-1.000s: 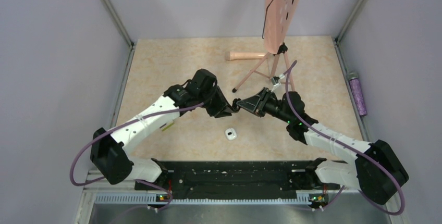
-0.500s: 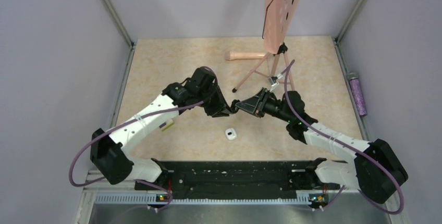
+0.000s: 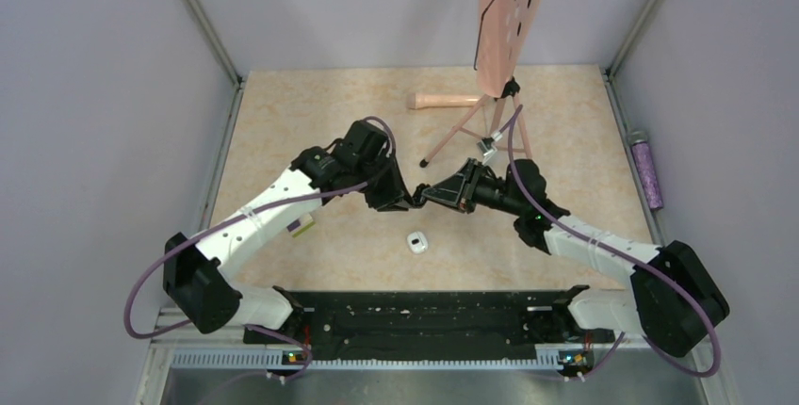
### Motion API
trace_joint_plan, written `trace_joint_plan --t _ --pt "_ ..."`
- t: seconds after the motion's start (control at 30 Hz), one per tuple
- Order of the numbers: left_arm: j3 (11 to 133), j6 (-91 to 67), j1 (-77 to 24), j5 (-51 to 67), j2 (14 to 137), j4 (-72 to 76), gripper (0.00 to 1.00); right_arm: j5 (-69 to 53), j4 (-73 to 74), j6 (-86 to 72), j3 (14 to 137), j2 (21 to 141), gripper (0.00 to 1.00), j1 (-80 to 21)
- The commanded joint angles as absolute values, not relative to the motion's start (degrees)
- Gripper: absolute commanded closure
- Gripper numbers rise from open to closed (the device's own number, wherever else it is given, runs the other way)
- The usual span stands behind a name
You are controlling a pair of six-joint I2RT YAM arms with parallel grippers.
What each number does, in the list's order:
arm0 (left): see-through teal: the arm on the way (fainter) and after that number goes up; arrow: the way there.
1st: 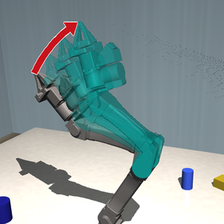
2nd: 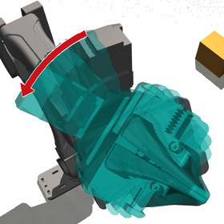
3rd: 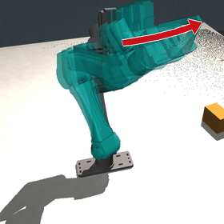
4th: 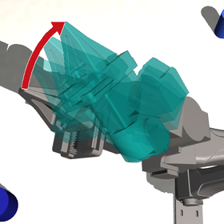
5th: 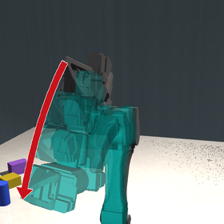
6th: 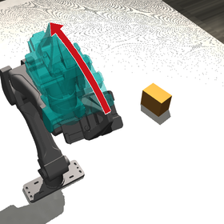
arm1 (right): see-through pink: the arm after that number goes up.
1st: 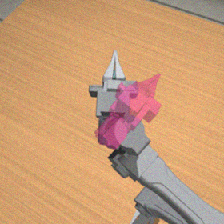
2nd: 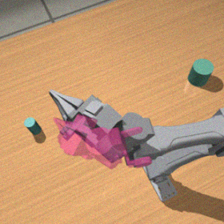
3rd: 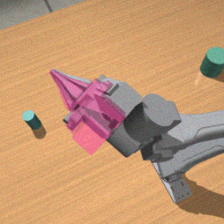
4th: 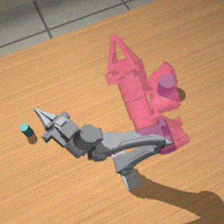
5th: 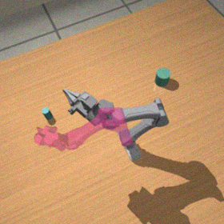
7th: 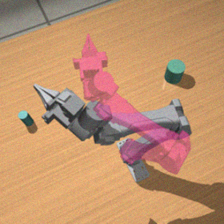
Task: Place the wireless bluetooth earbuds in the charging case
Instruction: Adjust the left earbud in the left side groove of the charging case.
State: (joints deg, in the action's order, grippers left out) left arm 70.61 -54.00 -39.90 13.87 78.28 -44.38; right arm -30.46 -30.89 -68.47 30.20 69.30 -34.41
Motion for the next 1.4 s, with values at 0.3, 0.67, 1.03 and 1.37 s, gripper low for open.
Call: trace_joint_plan --t 0.3,0.67,1.03,1.37 --pt "76.19 -48.66 -39.4 18.34 79.77 -41.21 0.83 -33.39 -30.13 -69.39 32.89 70.5 1.0 -34.53" --pt "77.64 -48.86 -39.38 21.61 79.97 -41.13 0.73 -26.9 -30.89 -71.07 31.12 68.35 1.0 -34.54" --pt "78.73 -48.97 -39.38 22.34 80.58 -41.53 0.69 -27.68 -32.68 -71.5 31.03 69.57 1.0 -34.54" --pt "81.32 -45.64 -39.38 19.66 82.44 -46.31 0.74 -28.78 -32.97 -71.16 30.95 69.79 1.0 -34.54"
